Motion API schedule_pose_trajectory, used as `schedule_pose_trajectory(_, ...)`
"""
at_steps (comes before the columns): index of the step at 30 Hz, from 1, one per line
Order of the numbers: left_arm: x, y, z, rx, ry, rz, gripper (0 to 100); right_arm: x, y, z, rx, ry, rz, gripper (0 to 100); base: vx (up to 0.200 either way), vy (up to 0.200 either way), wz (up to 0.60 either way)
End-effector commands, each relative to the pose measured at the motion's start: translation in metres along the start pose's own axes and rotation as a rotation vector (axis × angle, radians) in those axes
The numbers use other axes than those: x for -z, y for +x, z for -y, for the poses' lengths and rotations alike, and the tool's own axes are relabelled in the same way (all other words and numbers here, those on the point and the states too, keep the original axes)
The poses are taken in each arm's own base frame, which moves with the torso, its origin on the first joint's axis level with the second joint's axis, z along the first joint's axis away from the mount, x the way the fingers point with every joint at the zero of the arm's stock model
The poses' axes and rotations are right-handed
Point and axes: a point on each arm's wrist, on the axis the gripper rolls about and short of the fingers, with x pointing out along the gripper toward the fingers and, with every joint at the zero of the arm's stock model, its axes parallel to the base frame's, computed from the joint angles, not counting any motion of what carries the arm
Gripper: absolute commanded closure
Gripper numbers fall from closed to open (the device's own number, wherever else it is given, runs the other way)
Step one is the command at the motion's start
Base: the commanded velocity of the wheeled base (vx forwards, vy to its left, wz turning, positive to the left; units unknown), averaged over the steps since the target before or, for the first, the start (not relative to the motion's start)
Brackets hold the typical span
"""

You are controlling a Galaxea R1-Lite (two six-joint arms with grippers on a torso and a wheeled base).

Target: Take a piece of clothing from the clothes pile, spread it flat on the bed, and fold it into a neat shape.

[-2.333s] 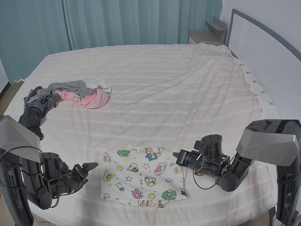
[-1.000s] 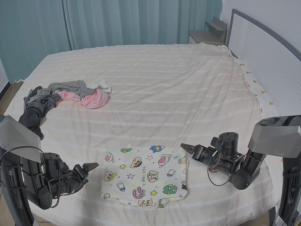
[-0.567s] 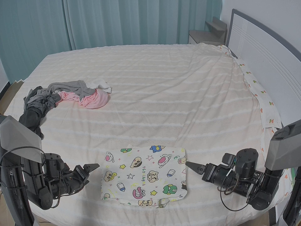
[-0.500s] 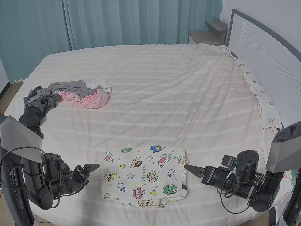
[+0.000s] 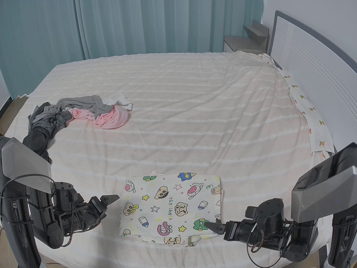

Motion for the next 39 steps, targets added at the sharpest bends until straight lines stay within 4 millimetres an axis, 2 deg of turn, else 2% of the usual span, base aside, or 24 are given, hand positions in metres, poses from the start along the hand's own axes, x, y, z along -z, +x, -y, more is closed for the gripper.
schedule_pose_trajectory(1,0.000,0.001,0.001,0.006,0.007,0.010,0,0.004,0.006,-0.003,-0.018,-0.009,-0.003,0,0.000,0.000,0.00)
schedule_pose_trajectory(10,0.000,0.003,0.001,0.001,0.009,0.016,0,0.005,0.011,-0.007,-0.034,-0.017,0.001,0,0.000,0.000,0.00)
schedule_pose_trajectory(11,0.000,0.003,0.001,0.001,0.009,0.016,0,0.004,0.011,-0.007,-0.034,-0.017,0.007,100,0.000,0.000,0.00)
schedule_pose_trajectory(24,0.000,0.003,0.001,0.001,0.009,0.016,0,0.008,0.002,-0.001,0.012,-0.018,-0.006,100,0.000,0.000,0.00)
schedule_pose_trajectory(34,0.001,0.003,0.001,0.006,0.009,0.007,0,0.007,-0.023,-0.004,-0.033,-0.029,-0.061,100,0.000,0.000,0.00)
schedule_pose_trajectory(39,0.001,0.003,0.001,0.008,0.013,0.004,0,0.012,-0.023,0.003,0.000,-0.059,-0.089,100,0.000,0.000,0.00)
